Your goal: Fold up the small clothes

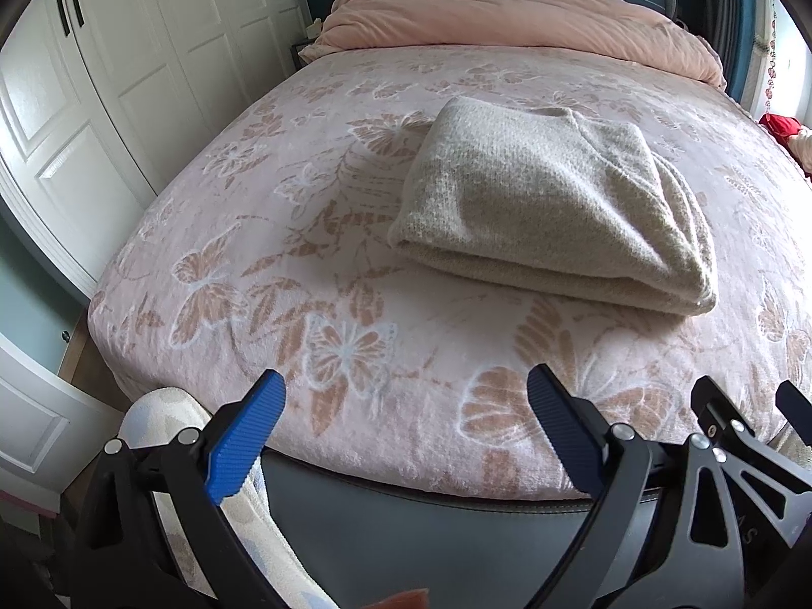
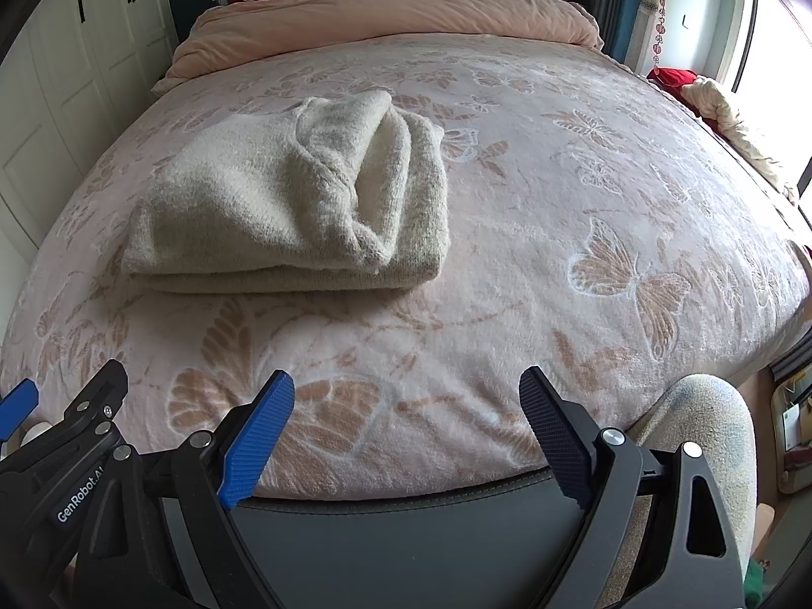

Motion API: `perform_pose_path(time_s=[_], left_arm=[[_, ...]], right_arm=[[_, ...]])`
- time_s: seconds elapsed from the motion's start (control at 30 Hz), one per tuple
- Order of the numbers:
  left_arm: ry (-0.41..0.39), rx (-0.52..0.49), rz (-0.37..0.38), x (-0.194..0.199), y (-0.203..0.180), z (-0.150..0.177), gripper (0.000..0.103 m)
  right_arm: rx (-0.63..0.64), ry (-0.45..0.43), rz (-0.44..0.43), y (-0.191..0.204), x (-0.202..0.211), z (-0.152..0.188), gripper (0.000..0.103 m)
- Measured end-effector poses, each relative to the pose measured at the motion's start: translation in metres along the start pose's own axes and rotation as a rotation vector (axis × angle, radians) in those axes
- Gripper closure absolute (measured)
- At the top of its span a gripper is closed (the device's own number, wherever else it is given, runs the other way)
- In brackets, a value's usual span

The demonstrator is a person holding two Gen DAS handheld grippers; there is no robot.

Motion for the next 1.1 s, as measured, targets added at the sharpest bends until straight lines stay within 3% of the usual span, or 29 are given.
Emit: perform_pose_path(time_s=[0.57, 1.1], left_arm=[[-0.040, -0.009, -0.046, 0.0040, -0.0034, 0.0028, 0.010], [-0.024, 0.023, -0.024, 0.0017, -0.0026, 0.0059, 0.012]], right_arm=[[-0.002, 0.002, 0.014, 0.0032, -0.0014, 0.0031, 0.016], [-0.007, 0.004, 0.026, 0.0052, -0.0027, 0.0048, 0.016]])
Point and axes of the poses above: each gripper's, at about its wrist camera, not at the fingertips, and x roughly against the way its jaws point, y to its left, z to its underside, the point moved 2 cm from there along -x, roughly the way its jaws point, and after that the axes turned 1 degree about -z, right-handed, at the moved point
